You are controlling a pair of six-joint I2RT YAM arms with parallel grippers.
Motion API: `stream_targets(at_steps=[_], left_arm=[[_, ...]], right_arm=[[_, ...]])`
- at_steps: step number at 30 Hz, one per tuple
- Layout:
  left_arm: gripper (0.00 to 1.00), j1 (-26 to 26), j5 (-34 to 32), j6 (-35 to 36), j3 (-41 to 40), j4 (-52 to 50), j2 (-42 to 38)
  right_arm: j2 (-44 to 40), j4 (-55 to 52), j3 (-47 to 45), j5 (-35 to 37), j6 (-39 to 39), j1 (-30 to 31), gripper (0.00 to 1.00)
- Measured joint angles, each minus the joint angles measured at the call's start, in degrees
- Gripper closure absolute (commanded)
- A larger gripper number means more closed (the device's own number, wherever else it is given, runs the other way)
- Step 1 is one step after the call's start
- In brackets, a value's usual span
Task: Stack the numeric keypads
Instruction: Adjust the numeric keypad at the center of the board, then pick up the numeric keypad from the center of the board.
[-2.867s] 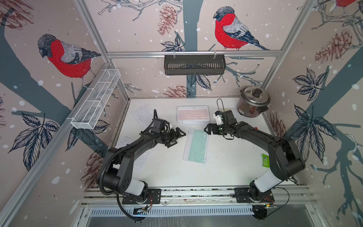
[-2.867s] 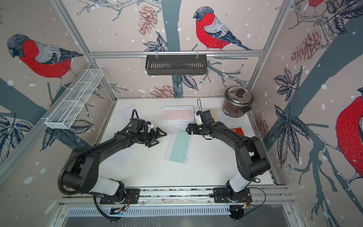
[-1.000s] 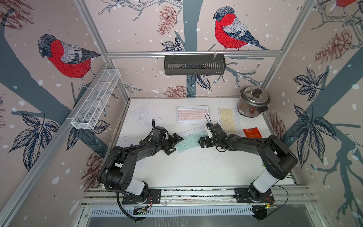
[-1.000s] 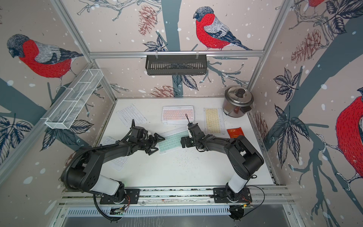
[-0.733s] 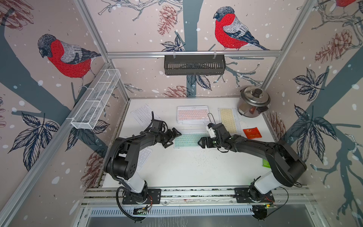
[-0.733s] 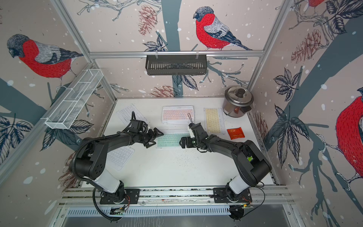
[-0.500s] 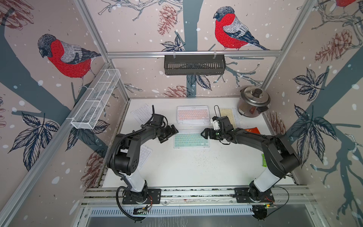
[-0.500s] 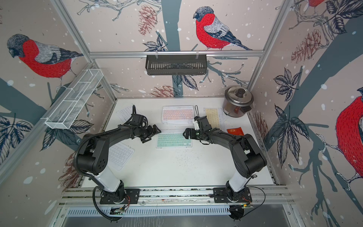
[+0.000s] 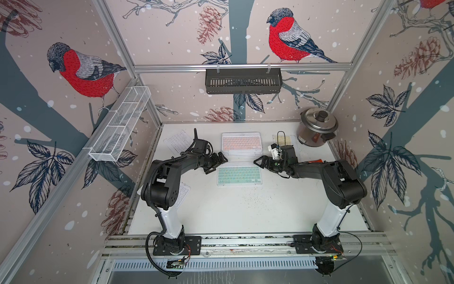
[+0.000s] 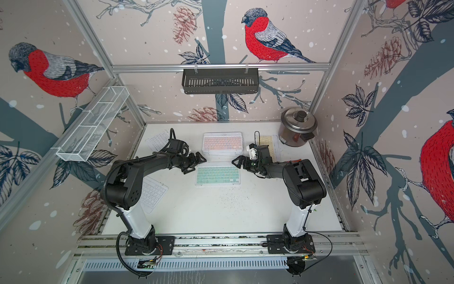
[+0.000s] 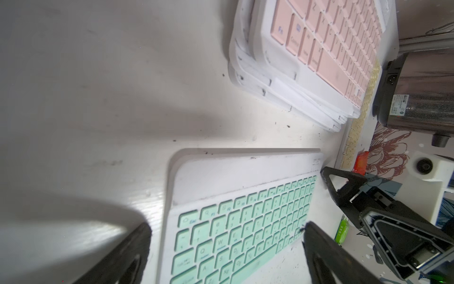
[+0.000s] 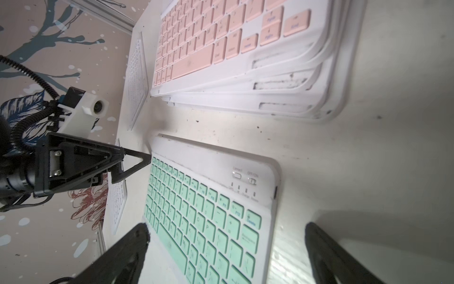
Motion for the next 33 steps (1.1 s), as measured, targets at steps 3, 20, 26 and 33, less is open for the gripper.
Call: stream_targets(at_steps=[3, 20, 26, 33], left_arm=[[0.04, 0.00, 0.96, -0.28, 0.59, 0.17, 0.63], [0.04, -0.04, 2.62, -0.55, 1.77, 1.40, 2.23], [0.04, -0.04, 2.73, -0.55, 2.03, 1.44, 2.58], [0.04, -0.04, 2.62, -0.55, 2.21, 1.77, 2.91]], right_arm=[[1.36, 4.02, -0.57, -2.49, 1.81, -0.35, 0.00], [4.98, 11.06, 0.35, -5.62, 7.61, -1.60, 0.00], [5.81, 15.04, -0.61, -6.16, 9.33, -1.68, 0.00], [7.23, 22.16, -2.25, -6.60, 13.97, -1.92, 0.00]])
